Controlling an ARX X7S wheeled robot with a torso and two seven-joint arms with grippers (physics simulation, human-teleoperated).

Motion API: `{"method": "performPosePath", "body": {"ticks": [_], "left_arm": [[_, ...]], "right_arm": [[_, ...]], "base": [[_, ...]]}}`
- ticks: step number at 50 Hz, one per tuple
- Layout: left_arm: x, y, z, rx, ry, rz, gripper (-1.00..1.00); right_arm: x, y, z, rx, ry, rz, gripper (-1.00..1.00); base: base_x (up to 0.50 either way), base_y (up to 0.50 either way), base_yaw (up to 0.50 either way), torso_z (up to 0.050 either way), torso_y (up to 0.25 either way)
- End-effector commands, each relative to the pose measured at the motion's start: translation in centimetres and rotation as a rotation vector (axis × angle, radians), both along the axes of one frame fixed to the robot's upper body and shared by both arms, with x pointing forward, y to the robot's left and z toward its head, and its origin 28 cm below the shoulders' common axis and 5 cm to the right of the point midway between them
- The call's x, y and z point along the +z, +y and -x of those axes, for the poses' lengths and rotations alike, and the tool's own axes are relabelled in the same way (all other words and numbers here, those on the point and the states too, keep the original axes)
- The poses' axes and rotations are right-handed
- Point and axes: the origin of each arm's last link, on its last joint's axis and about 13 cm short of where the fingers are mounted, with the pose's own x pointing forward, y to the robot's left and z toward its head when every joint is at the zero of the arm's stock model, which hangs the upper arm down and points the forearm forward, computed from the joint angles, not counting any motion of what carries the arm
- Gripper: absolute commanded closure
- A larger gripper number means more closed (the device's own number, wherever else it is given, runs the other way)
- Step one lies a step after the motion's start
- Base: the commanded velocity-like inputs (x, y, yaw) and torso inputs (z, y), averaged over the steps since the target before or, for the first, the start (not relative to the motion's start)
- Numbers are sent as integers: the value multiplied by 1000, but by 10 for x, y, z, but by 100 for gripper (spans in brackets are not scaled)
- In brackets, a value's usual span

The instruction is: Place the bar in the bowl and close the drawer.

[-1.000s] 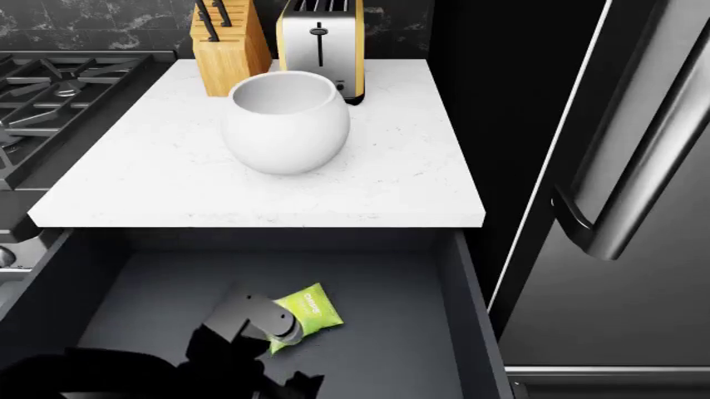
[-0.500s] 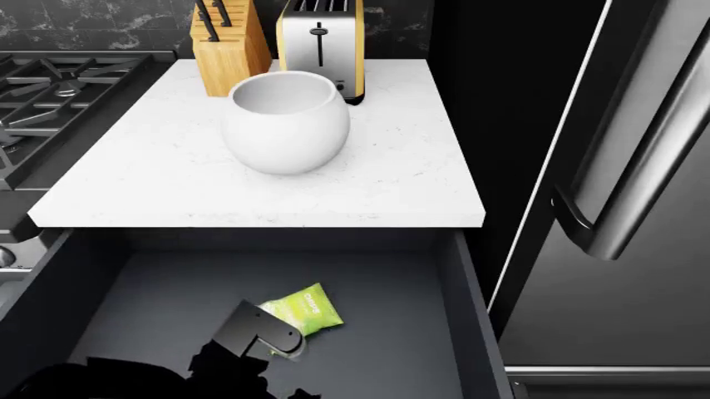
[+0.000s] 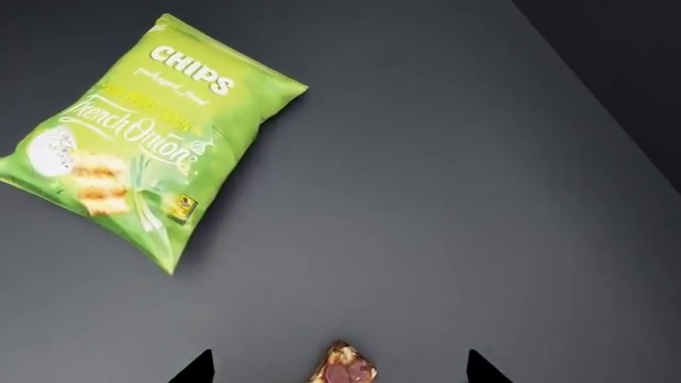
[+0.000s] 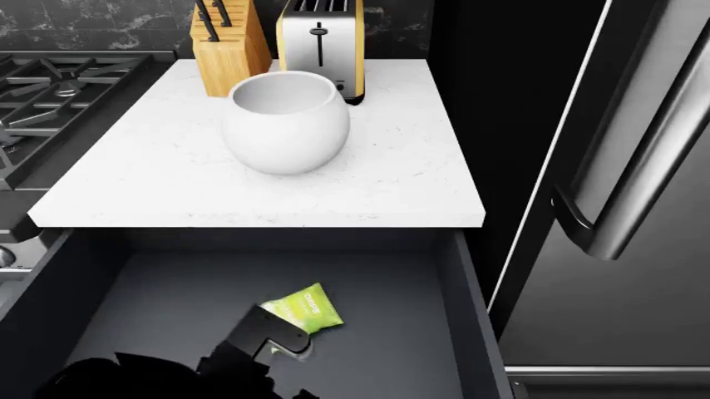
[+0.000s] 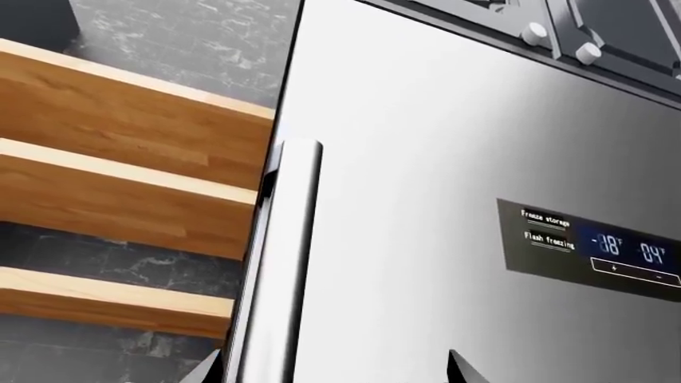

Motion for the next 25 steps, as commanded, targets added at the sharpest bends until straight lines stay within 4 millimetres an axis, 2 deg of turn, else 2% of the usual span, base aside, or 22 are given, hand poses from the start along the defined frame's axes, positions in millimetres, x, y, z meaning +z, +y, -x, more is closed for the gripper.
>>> {"method": "performPosePath", "body": {"ticks": [1,14,25], "left_arm": [[-13,-4,-7,-16,19,-44,-100],[-25,-8,-14,-34,34,-114,-100],[-35,-9,-9,-49,68,-140,-100]], "right_arm": [[-2,1,0,4,4,-5,-100],[-4,2,-1,8,8,-5,-100],[-6,2,-1,11,13,-10,-100]], "base": [[0,0,0,0,0],[0,0,0,0,0],[0,0,0,0,0]]}}
